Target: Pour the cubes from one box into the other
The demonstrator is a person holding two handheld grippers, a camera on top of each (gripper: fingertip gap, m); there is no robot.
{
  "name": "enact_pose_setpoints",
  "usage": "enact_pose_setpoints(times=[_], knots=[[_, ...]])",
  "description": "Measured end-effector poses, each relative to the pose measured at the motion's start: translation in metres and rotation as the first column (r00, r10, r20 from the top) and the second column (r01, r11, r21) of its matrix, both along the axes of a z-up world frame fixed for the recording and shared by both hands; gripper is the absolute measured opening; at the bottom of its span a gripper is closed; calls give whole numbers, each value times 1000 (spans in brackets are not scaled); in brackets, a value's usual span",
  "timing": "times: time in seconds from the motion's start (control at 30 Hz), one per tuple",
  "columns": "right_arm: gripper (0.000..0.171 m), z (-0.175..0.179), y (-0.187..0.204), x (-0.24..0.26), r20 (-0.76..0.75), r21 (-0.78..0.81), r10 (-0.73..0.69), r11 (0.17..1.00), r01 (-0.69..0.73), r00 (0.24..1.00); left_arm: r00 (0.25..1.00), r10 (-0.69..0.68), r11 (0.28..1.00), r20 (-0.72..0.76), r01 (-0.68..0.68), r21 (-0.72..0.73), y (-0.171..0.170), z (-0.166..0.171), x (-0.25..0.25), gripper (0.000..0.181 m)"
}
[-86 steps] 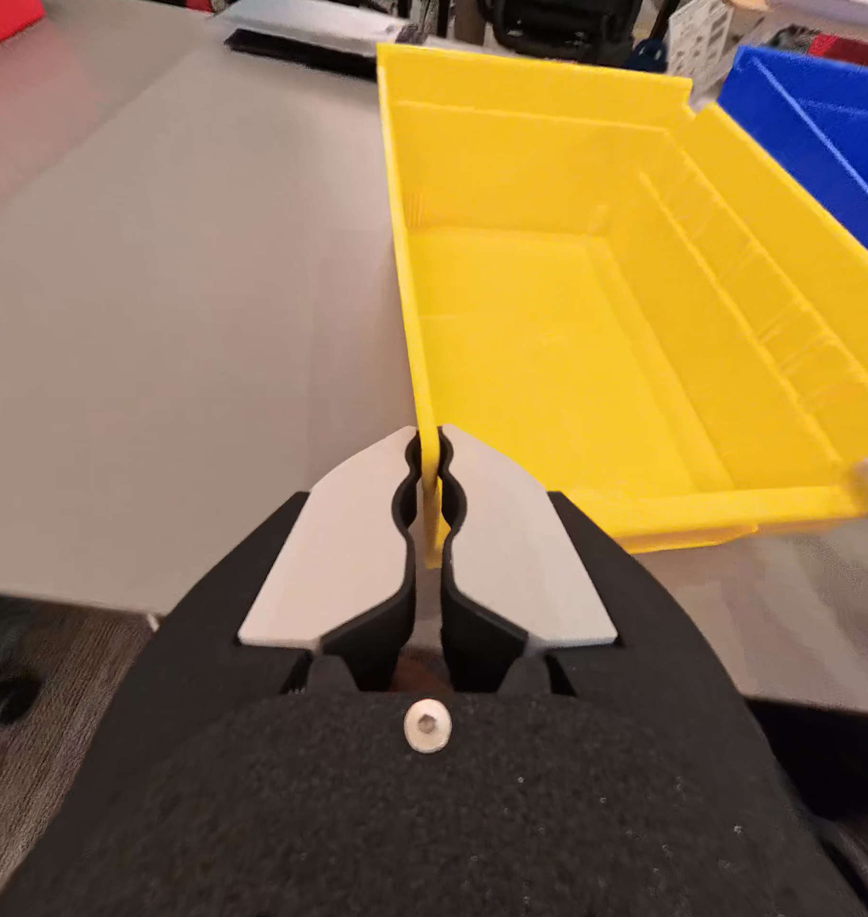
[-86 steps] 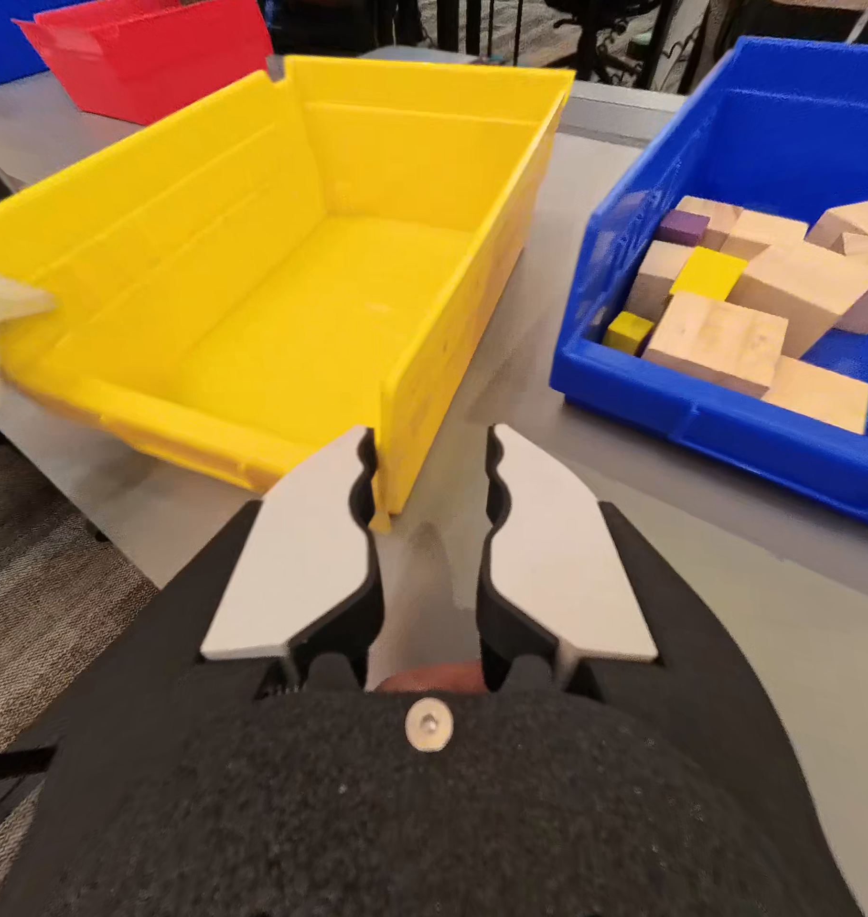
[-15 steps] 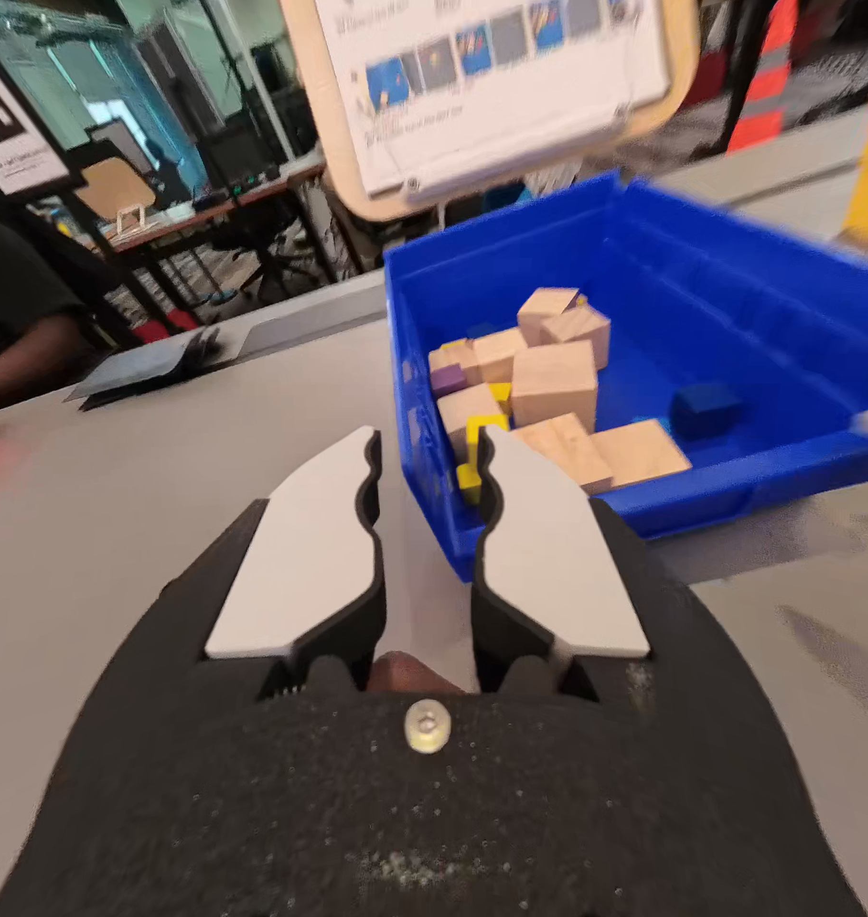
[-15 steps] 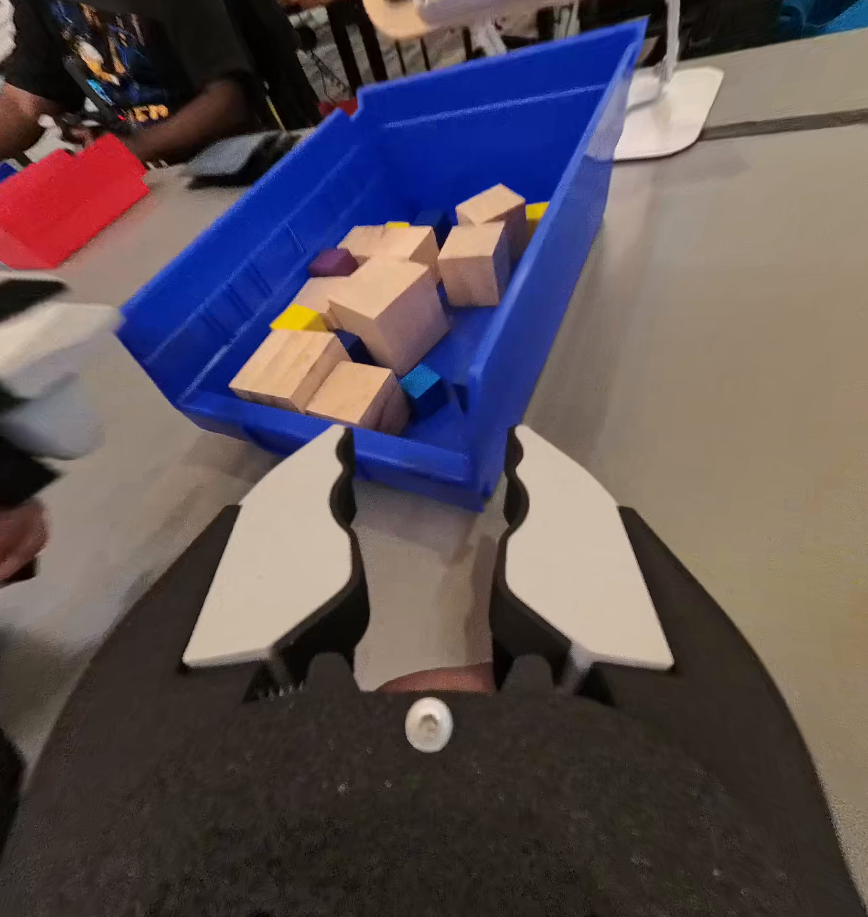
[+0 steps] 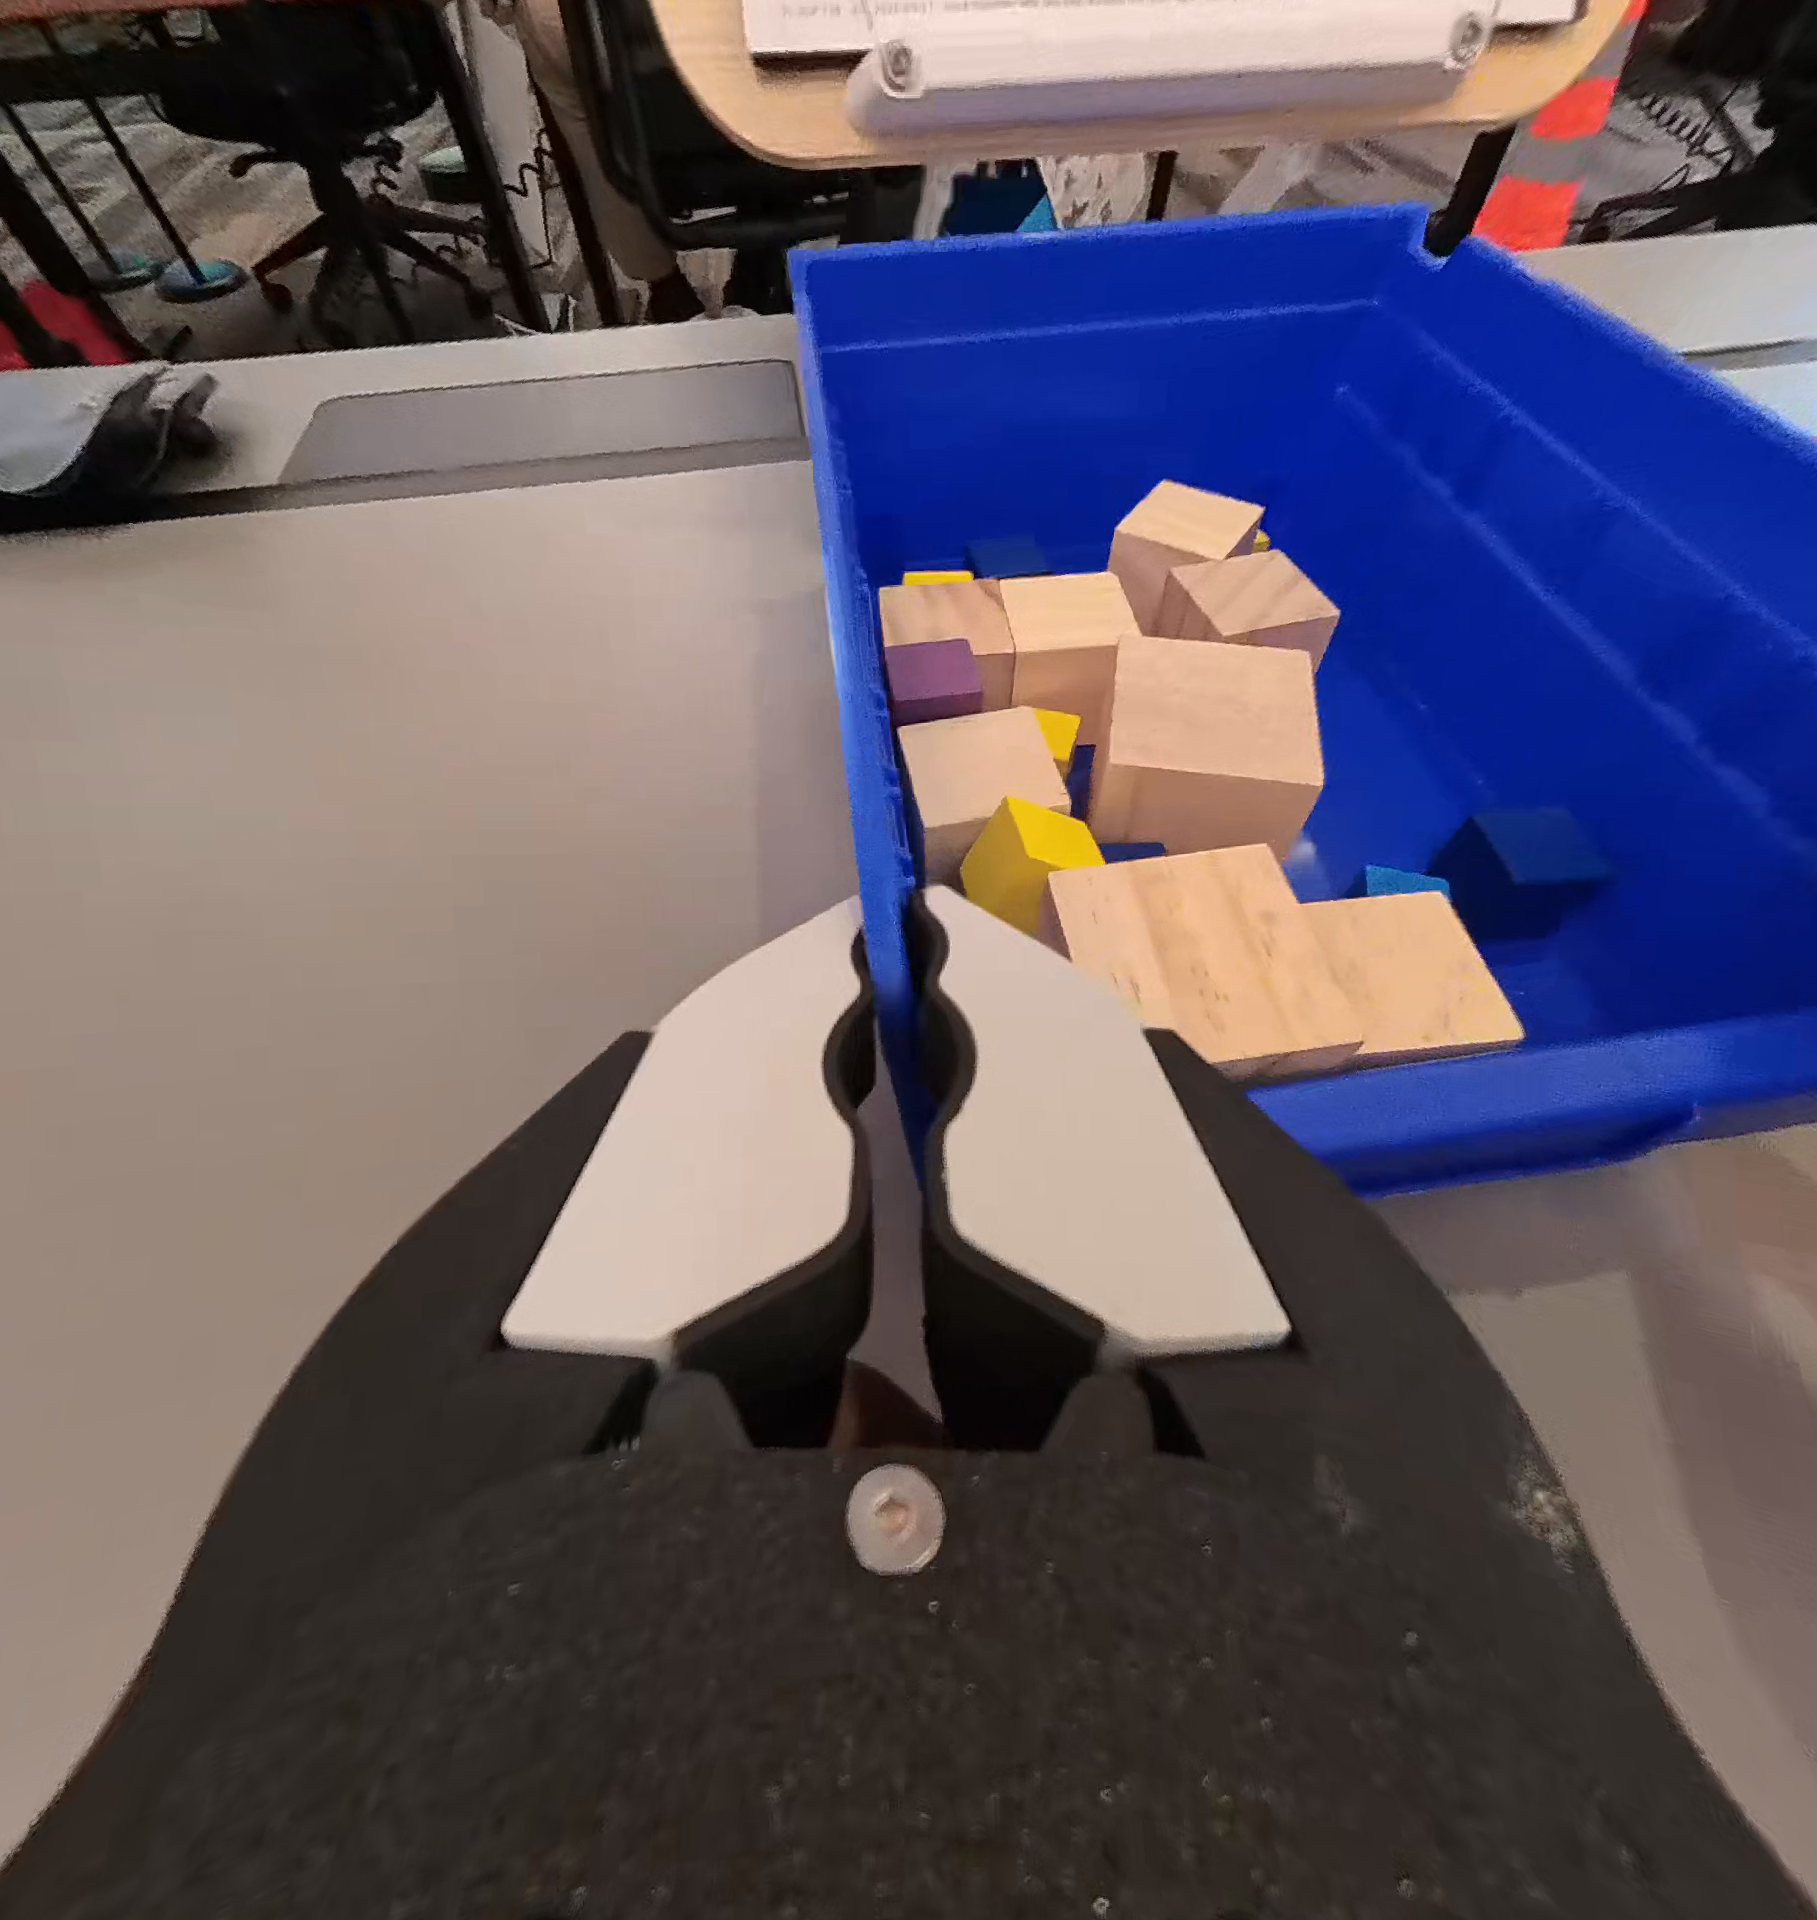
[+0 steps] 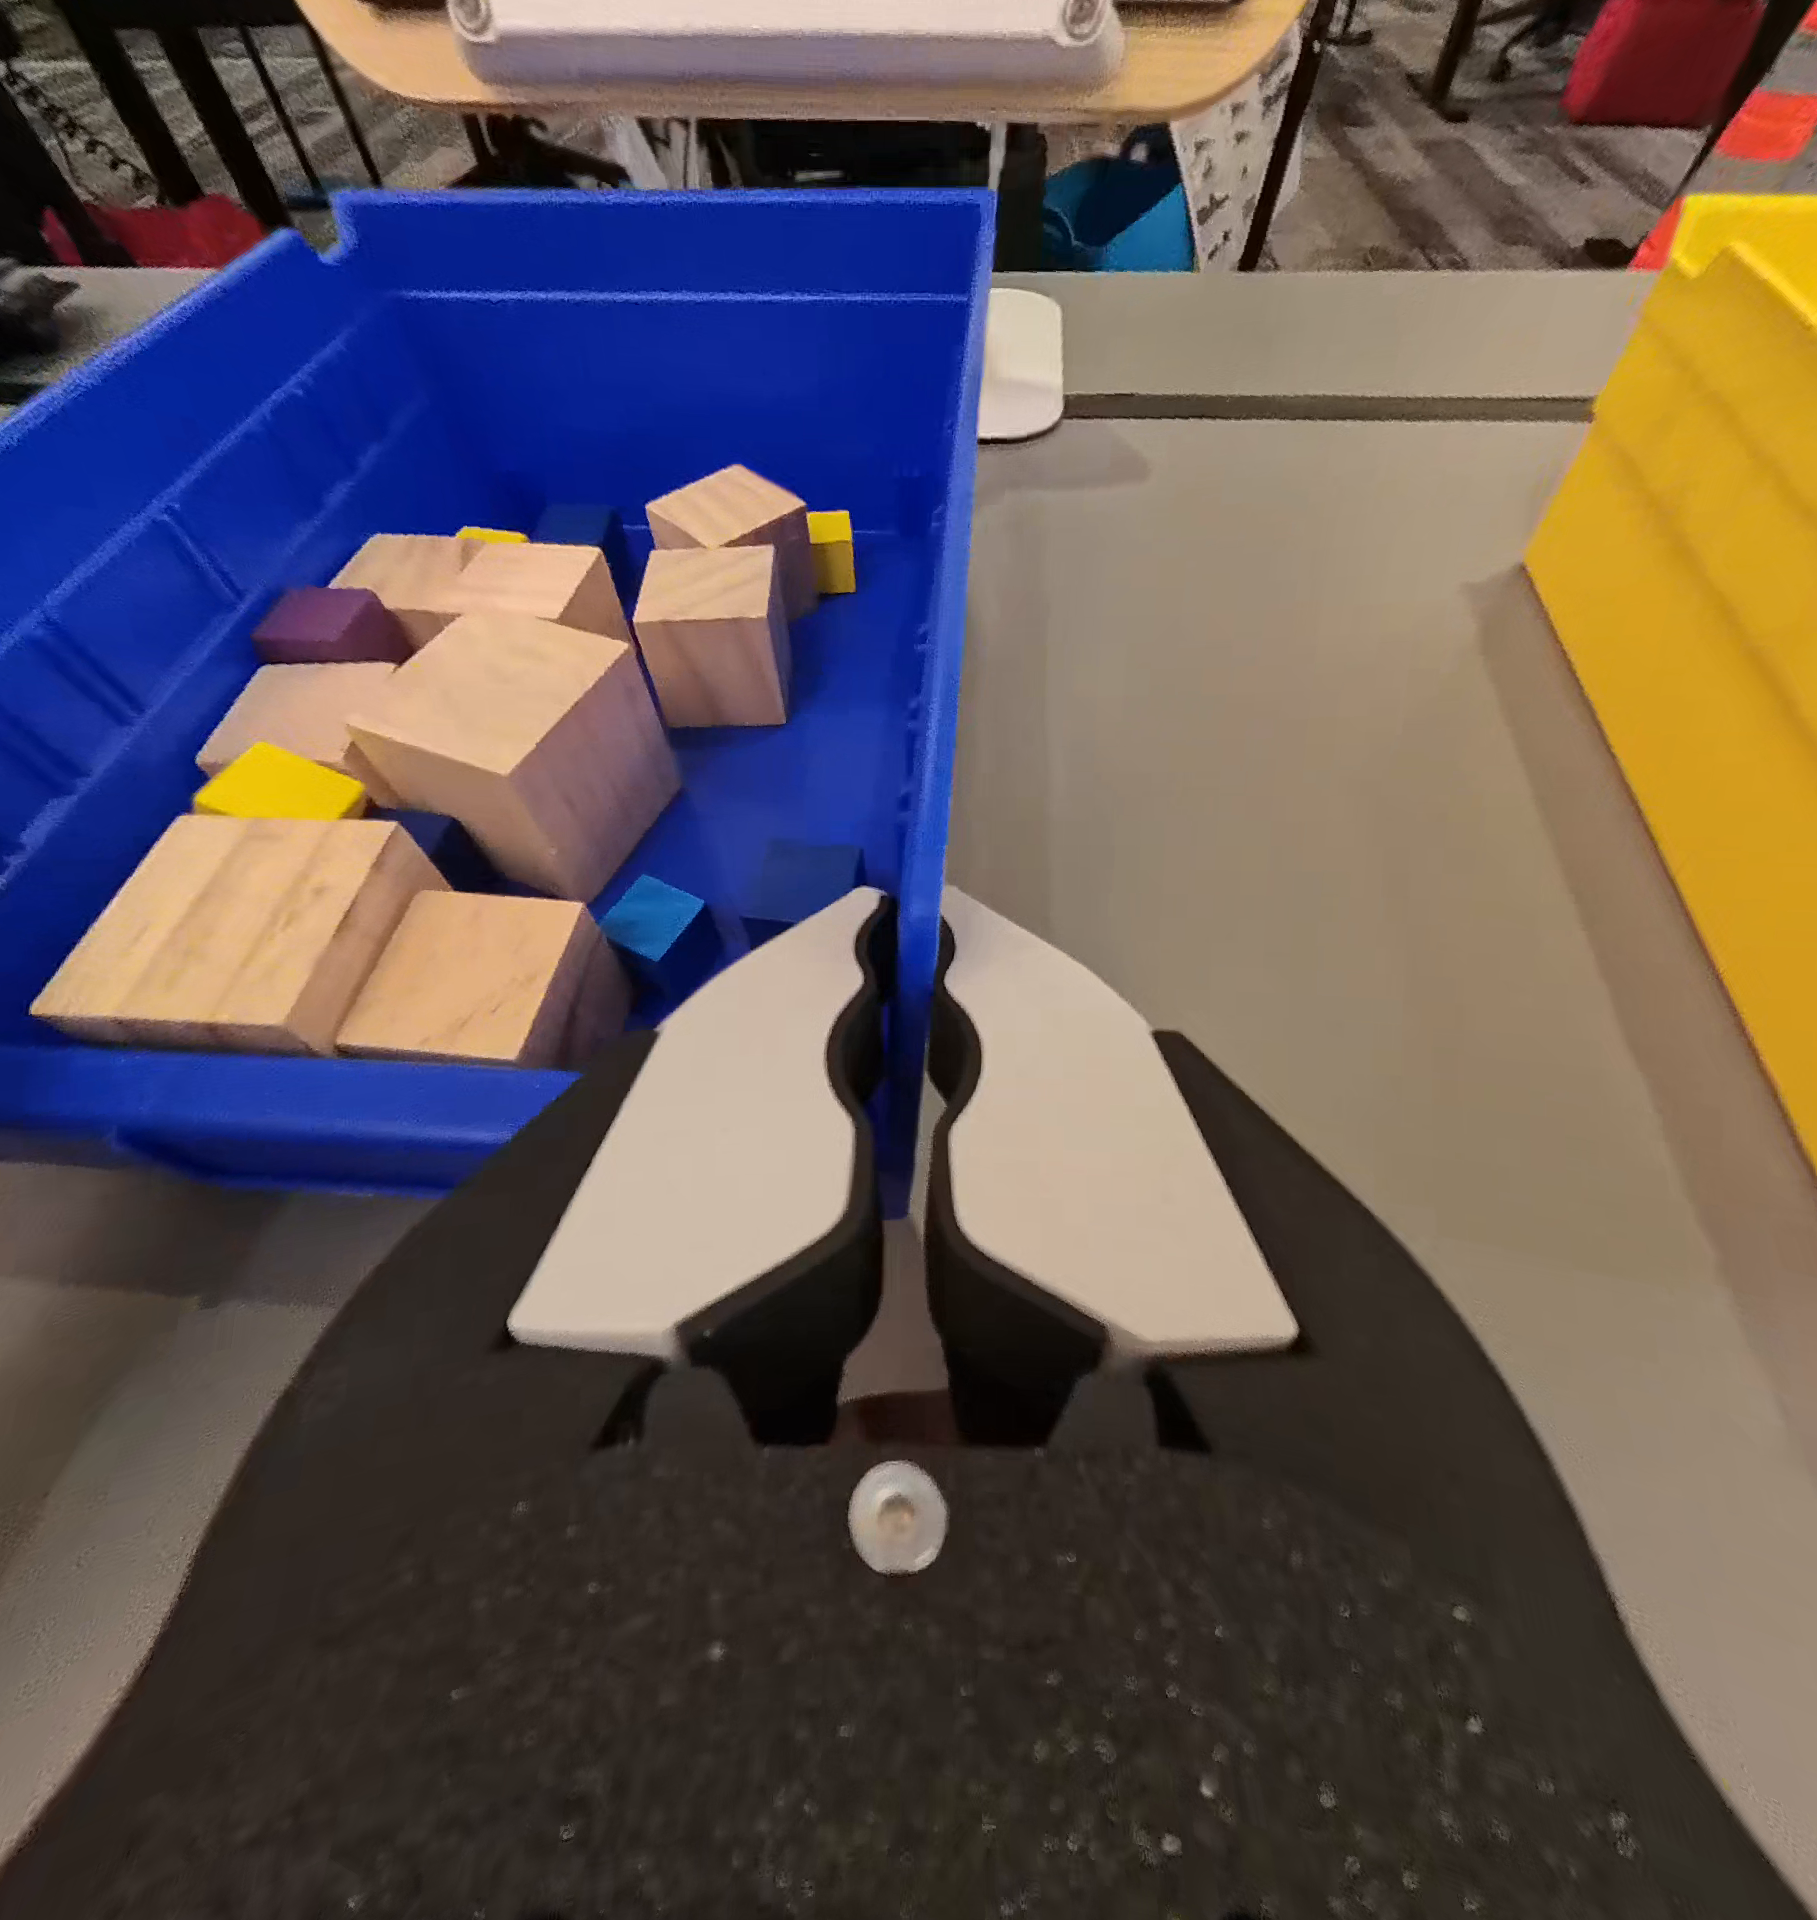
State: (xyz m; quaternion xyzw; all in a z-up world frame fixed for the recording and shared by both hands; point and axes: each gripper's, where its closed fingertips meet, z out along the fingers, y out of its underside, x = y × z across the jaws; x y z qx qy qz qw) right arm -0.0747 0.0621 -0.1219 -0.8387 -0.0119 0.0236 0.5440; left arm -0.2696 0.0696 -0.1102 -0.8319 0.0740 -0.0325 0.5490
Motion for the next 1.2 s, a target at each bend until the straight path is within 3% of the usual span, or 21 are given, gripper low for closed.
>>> enact_pose_setpoints(times=[0.1, 0.3, 0.47, 0.6, 0.7, 0.8, 0.93, 1.03, 1.1, 1.2], knots=[[2, 13, -2, -40, -73, 31, 24, 999, -22, 997, 999, 42, 998, 8, -43, 36, 1, 19, -38, 2], [4, 39, 1, -157, -34, 110, 126, 986, -122, 991, 990, 137, 988, 39, -139, 60, -6, 36, -154, 2], [5, 12, 2, -242, 12, 24, 240, 971, -240, 971, 986, 159, 986, 55, -162, 49, -13, 12, -240, 3], [10, 0, -8, -267, -116, 34, 332, 943, -330, 936, 968, 119, 986, 220, -142, 90, -17, 0, -261, 4], [13, 3, -24, -266, -172, -72, 457, 878, -473, 873, 972, 154, 984, 176, -167, 60, -27, 8, -262, 6], [17, 21, -49, -243, -167, -70, 615, 772, -632, 770, 970, 182, 977, 164, -197, 78, -39, 41, -254, 21], [22, 46, -74, -157, -38, 10, 668, 744, -668, 743, 980, 159, 978, 119, -173, 115, -65, 78, -219, 29], [25, 52, -84, -66, 115, 52, 599, 793, -607, 792, 977, -17, 998, 212, 5, 57, -86, 78, -151, 30], [25, 52, -89, 2, 178, 89, 505, 847, -525, 845, 947, -151, 987, 284, 162, -19, -109, 56, -97, 33], [25, 42, -96, 108, 149, 130, 305, 937, -324, 941, 976, -96, 994, 193, 105, -35, -132, 19, -76, 30]])
